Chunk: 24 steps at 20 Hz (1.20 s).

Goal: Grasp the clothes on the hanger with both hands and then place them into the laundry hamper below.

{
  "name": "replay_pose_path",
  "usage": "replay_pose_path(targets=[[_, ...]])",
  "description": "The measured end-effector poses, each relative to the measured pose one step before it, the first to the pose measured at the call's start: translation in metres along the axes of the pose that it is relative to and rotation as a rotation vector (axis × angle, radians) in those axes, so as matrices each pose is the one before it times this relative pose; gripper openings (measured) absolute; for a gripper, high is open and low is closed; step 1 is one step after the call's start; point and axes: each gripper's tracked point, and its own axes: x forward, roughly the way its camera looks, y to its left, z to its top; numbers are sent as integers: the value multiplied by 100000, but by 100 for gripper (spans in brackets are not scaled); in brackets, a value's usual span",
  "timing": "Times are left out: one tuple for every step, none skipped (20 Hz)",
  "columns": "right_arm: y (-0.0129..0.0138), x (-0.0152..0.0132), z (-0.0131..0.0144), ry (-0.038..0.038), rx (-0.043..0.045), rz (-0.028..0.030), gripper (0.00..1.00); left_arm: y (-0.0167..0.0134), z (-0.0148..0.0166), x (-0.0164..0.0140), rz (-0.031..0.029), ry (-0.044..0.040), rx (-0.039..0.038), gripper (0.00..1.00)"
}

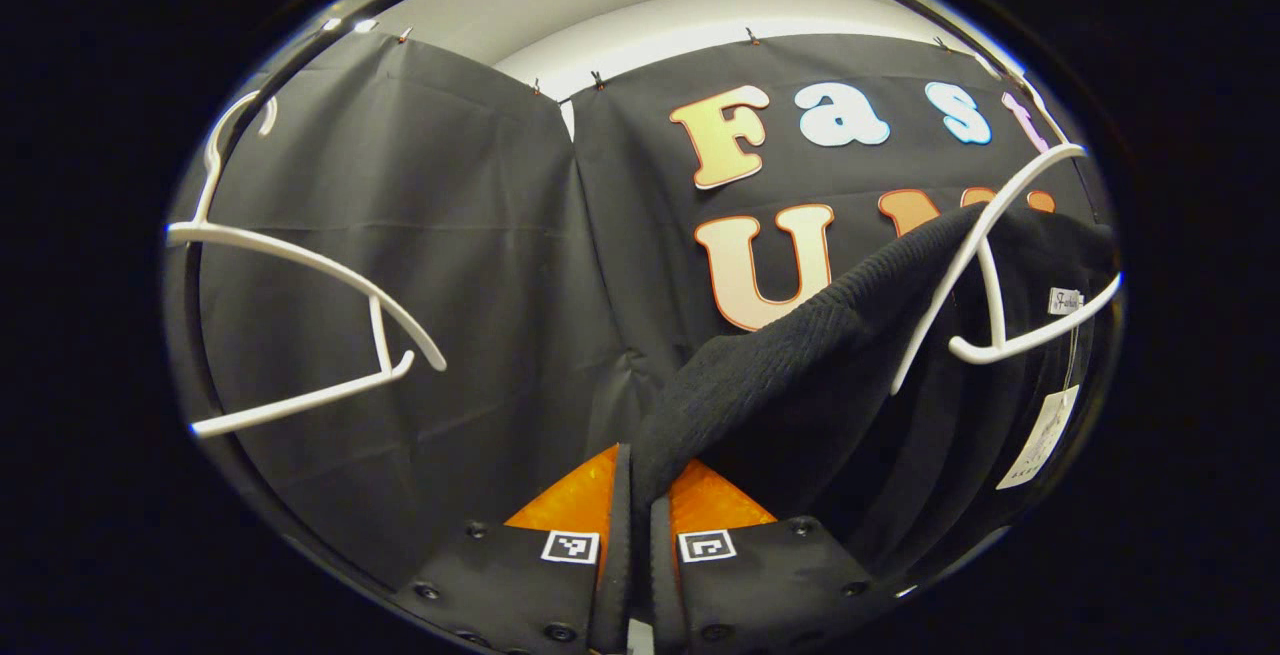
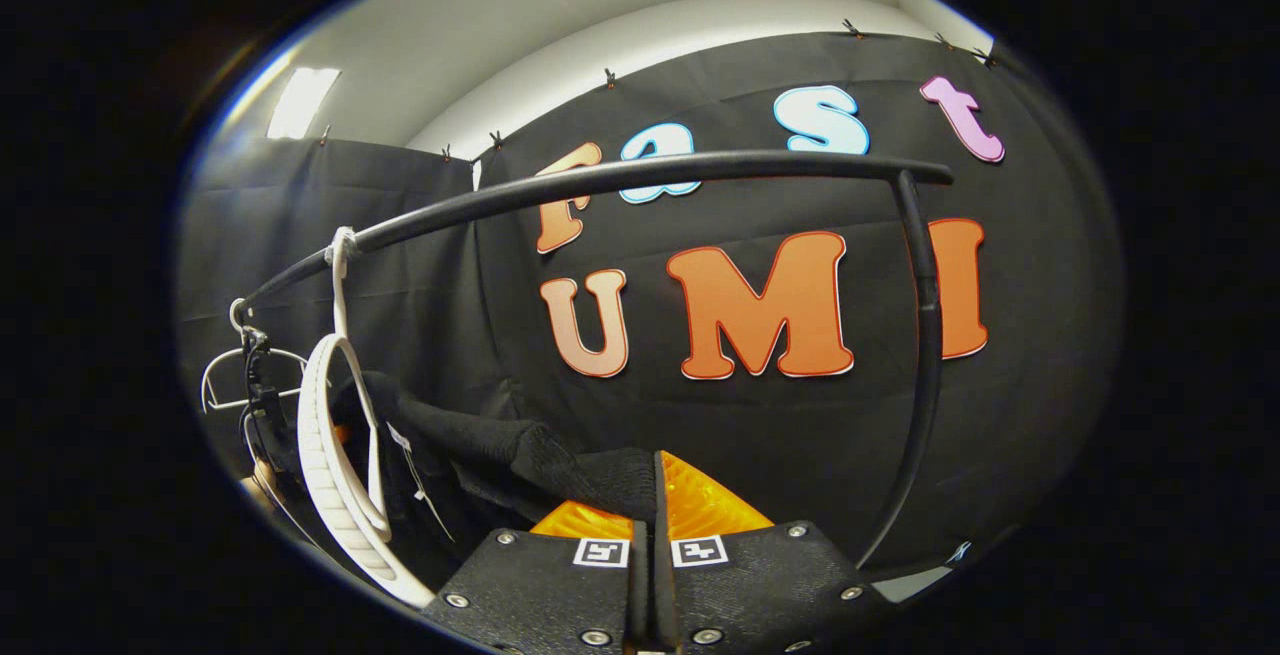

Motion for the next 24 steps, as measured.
replay_pose_path(targets=[[-77, 100, -289, 581, 1942, 539, 1, 96, -644, -383, -219, 1090, -1490, 15], [-79, -115, -366, 618, 2218, 816, 1, 181, -887, -498, -312, 1507, -1690, 15], [-168, -25, -392, 551, 2137, 747, 1, 196, -633, -511, -107, 1483, -1213, 15], [-261, -190, -657, 574, 1700, 472, 1, 430, -408, -711, 164, 720, -275, 15], [-387, -172, -583, 961, 1761, -363, 1, 202, -433, -637, -120, 529, 138, 15], [-216, -395, -731, 1154, 1796, 316, 1, -395, -508, -764, -2011, 780, -722, 15], [-7, -277, -942, 1332, 1562, 251, 1, -817, -337, -833, -2406, 510, -937, 16], [-447, -299, -1031, 1260, 601, -845, 1, -538, -294, -645, -1066, 304, 934, 16], [-542, -305, -1111, 1399, 709, -1114, 1, -399, -474, -345, -894, 237, 2201, 16], [-326, -161, -1262, 1461, 1544, -775, 1, -732, -689, -321, -1071, 387, 1979, 16], [-254, -126, -1251, 1550, 2035, -587, 2, -1078, -795, -271, -1330, 996, 286, 16], [-447, -97, -1426, 1670, 1707, -1050, 1, -961, -787, -192, -1537, 1453, 304, 16], [-415, 142, -1411, 1859, 1207, -1190, 1, -889, -772, -120, -1801, 1689, -30, 16], [-263, -273, -1506, 1879, 962, -1086, 2, -533, -718, -232, -1662, 1697, -84, 16], [-111, -419, -1598, 2043, 1098, -566, 2, -734, -599, -365, -1836, 1550, 96, 16], [-17, -210, -1861, 2113, 1158, -449, 1, -803, -809, -311, -1997, 1668, 219, 16], [21, 68, -1934, 2294, 1014, -417, 1, -987, -921, -188, -2009, 1718, 470, 16], [-52, 411, -1594, 2005, 1057, -636, 2, -1007, -985, -26, -1903, 1792, 708, 15], [67, 372, -1572, 1931, 1207, -368, 2, -1058, -1049, 76, -1948, 1921, 904, 16], [211, 444, -1594, 2083, 1111, -187, 2, -1000, -1001, 146, -1864, 1901, 720, 16], [297, 307, -1483, 1897, 737, -265, 2, -1043, -800, 212, -1899, 1797, 564, 17], [339, 303, -1470, 1892, 219, -22, 2, -756, -554, 250, -1851, 1674, 493, 16], [454, 356, -1470, 2092, -195, 63, 2, -1006, -724, 134, -1826, 1932, 544, 16], [479, 146, -1666, 2202, -327, 233, 2, -1006, -857, 106, -1686, 1686, 469, 16]])
